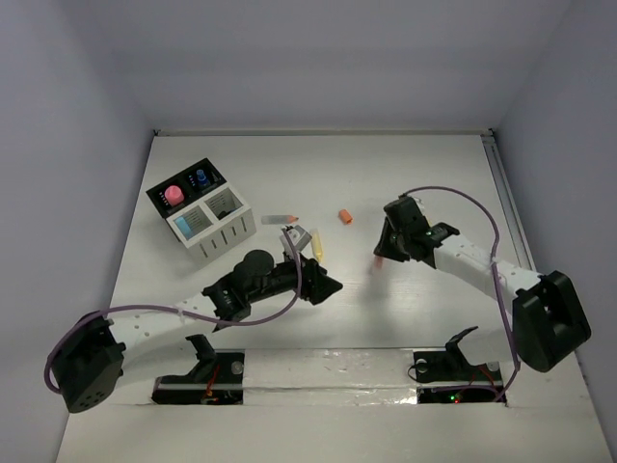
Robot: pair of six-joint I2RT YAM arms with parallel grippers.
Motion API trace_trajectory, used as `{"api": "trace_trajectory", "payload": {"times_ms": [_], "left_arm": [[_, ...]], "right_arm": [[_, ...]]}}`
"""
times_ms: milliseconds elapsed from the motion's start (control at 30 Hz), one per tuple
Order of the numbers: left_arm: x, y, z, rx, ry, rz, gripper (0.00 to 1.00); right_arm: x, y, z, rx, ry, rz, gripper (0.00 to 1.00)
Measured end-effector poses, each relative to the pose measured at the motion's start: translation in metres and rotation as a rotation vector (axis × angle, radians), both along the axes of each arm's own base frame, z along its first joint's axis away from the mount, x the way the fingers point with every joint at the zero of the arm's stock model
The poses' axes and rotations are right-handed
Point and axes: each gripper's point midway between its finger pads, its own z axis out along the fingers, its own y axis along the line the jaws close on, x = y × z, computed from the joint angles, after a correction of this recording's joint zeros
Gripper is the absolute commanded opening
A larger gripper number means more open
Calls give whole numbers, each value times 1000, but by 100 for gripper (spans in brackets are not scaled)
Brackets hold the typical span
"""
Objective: Sort the stationery into containers
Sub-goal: Pick up the pen from the center of the board.
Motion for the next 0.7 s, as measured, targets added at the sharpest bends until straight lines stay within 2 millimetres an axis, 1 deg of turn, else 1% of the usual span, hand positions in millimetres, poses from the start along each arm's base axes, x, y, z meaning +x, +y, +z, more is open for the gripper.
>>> {"api": "trace_trajectory", "payload": {"times_ms": [100,167,233,367,533,700], "left_arm": [[5,-5,-5,6,15,11,63],[8,-8,-6,-3,27,23,63],[11,-12,-8,-10,42,33,63],[23,-22,-7,-9,61,58,63],[39,-28,1,-15,53,116,62],[49,-33,2,-15,52,145,60]], "right_arm": [[15,34,31,64,-103,83,0],[19,52,52,114,-168,131,0],[20,63,68,160,-217,164,0],[21,76,97,241,-297,212,0],[18,86,116,296,-347,258,0],[13,95,123,350,-359,306,0]]}}
